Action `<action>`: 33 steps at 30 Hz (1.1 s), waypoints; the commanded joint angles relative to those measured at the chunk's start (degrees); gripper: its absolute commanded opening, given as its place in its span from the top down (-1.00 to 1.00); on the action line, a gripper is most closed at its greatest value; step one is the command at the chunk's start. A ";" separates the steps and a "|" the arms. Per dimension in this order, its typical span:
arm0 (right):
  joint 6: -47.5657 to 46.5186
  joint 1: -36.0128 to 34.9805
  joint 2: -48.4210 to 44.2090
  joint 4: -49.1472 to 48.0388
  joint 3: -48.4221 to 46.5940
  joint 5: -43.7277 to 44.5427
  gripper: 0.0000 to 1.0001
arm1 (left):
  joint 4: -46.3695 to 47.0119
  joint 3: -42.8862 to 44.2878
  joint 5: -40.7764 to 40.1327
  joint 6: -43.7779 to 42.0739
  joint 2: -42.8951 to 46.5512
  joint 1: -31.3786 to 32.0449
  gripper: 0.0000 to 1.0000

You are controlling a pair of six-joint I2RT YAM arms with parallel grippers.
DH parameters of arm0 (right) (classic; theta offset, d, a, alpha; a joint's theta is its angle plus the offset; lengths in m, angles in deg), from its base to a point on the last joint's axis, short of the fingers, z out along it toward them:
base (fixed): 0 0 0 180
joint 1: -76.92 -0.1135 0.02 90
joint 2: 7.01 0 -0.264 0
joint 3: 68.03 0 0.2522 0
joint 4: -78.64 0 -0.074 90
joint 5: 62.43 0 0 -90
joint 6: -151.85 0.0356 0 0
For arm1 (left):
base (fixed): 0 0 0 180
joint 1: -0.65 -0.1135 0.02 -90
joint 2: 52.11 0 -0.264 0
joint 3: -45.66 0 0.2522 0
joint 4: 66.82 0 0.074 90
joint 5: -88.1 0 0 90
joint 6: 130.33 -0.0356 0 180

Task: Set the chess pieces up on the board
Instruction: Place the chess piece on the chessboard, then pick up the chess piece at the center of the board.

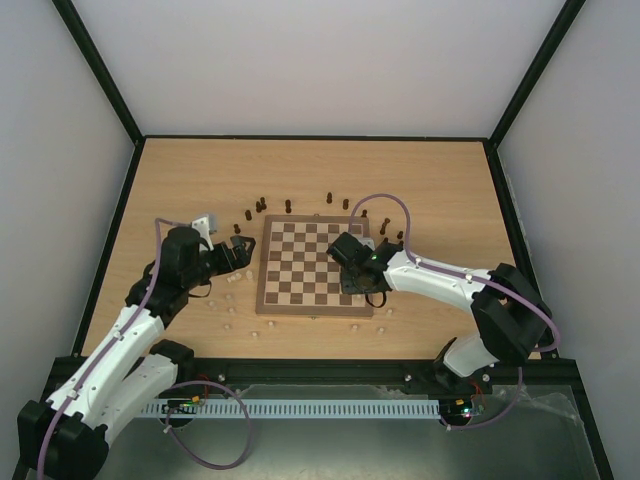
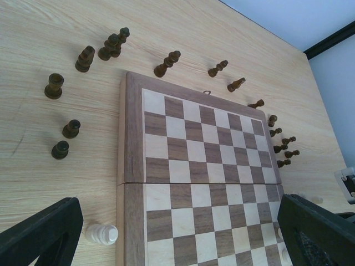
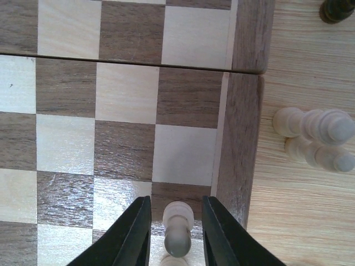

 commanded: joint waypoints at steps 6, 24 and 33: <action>1.09 -0.38 -5.46 2.74 0.40 2.71 0.04 | 1.03 -0.75 0.14 0.47 -0.33 0.20 -0.99; 13.39 -0.43 -25.52 14.52 11.02 3.80 -0.61 | 2.26 -0.62 3.11 -0.18 -0.69 0.44 -0.99; 16.42 -0.39 -24.43 12.03 16.09 2.96 -0.23 | 2.66 -0.70 4.19 -0.32 -0.67 0.51 -0.99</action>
